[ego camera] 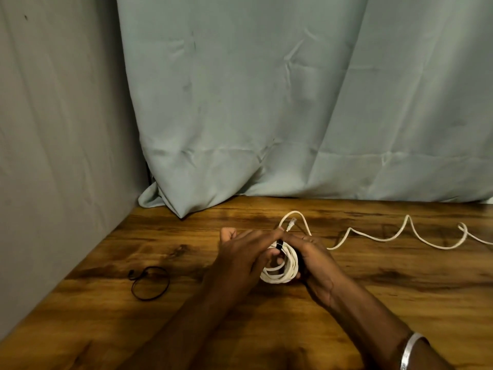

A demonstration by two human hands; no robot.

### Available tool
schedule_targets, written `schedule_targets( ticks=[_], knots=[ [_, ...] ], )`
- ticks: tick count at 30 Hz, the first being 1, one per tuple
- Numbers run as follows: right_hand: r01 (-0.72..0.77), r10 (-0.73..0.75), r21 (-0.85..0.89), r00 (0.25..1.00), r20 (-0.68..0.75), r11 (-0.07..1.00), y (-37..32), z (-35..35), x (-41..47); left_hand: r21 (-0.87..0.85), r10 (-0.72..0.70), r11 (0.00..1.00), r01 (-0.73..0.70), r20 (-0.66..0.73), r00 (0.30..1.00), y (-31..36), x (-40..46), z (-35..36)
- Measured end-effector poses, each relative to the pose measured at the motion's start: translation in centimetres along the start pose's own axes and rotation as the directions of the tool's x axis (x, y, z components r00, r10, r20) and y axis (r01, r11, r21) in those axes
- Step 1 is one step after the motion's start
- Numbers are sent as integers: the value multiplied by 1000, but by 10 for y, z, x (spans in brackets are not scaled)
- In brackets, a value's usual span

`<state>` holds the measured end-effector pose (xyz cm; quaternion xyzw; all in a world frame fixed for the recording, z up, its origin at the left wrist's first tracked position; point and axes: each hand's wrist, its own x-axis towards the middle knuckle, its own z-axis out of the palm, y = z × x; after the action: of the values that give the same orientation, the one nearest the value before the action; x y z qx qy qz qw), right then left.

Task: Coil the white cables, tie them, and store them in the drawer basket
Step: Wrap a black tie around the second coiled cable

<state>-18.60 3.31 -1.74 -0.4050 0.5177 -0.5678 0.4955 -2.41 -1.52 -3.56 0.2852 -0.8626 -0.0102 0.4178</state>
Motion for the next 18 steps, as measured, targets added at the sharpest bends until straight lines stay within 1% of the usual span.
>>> schedule_targets(
  ticks=[4,6,8,10,11,12,15,18],
  knots=[
    [68,-65,97,997,-38,993,4,1,4,-48,-69,997,67,-49,996,-4,1,6],
    [115,-113,116,993,-26,986,4,1,4,-69,-93,994,88,-87,992,-6,2,6],
    [219,-220,63,976,-4,974,4,4,3,-108,-121,988,110,-96,988,-9,5,5],
    [337,-338,-45,941,-3,940,7,7,3,-152,-142,980,126,-93,986,-11,5,5],
    [373,-375,-97,927,-2,923,9,7,4,-171,-151,976,134,-91,984,-12,6,5],
    [396,-399,-134,917,0,909,10,7,4,-184,-158,973,140,-89,983,-13,6,5],
    [421,-425,-172,905,15,891,12,4,6,-207,-191,963,173,-70,979,-12,6,8],
    [428,-435,-216,900,16,878,13,2,7,-281,-271,928,243,-62,961,-10,6,9]
  ],
)
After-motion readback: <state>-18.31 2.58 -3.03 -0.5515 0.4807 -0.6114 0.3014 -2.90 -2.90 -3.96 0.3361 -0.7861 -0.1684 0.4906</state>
